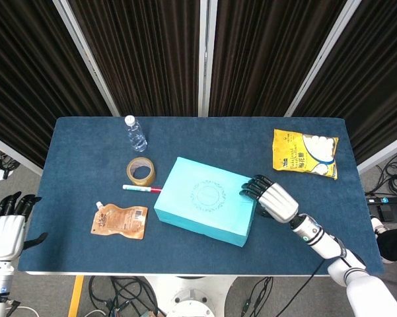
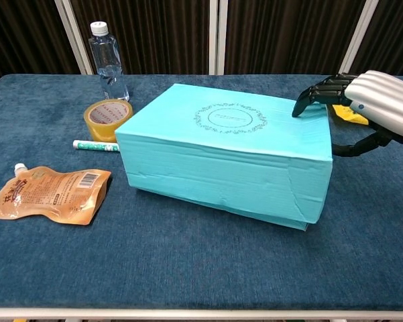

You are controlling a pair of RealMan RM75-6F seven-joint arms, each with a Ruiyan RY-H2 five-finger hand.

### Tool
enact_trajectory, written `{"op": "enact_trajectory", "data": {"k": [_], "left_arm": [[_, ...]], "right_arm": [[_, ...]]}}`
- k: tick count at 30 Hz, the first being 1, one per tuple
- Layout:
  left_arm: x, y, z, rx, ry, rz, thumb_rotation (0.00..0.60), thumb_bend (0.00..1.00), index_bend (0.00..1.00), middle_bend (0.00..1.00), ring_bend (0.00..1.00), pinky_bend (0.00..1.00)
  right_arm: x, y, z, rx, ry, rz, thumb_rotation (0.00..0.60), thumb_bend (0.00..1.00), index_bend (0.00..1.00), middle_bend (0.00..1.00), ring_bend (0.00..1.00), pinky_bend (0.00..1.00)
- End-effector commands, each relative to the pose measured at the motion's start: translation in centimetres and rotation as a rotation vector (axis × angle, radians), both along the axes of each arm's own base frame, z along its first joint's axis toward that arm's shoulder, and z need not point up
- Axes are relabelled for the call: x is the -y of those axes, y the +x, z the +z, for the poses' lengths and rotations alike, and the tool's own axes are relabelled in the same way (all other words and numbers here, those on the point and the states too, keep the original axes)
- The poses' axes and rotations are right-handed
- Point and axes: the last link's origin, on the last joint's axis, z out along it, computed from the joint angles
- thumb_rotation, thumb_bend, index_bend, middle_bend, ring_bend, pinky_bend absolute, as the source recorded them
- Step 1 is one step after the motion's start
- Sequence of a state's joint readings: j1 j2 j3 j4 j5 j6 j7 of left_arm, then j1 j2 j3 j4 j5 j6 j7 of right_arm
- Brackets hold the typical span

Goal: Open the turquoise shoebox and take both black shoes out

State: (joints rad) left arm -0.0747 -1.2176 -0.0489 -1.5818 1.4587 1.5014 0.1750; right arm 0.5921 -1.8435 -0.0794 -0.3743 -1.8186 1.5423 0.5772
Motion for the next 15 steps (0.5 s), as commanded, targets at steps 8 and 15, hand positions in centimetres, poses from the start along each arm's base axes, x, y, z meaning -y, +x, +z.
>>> {"op": "enact_trajectory", "data": {"k": [8, 15], "left_arm": [[-0.2, 0.3, -0.1, -0.004, -0.007, -0.015, 0.6, 0.02, 0.23, 0.18, 0.08, 0.12], [-0.6, 0.6, 0.0, -0.011, -0.009, -0.031, 0.6, 0.02, 0.23, 0.18, 0.08, 0.12]], "right_arm": [[0.9, -1.1, 0.7, 0.402, 0.131, -0.281, 0.6, 0.62, 0.47, 0.34, 0.28, 0.25], [1.7, -1.3, 1.0, 0.688, 0.282, -0.469, 0.6, 0.62, 0.46, 0.34, 0.28, 0.25]]}}
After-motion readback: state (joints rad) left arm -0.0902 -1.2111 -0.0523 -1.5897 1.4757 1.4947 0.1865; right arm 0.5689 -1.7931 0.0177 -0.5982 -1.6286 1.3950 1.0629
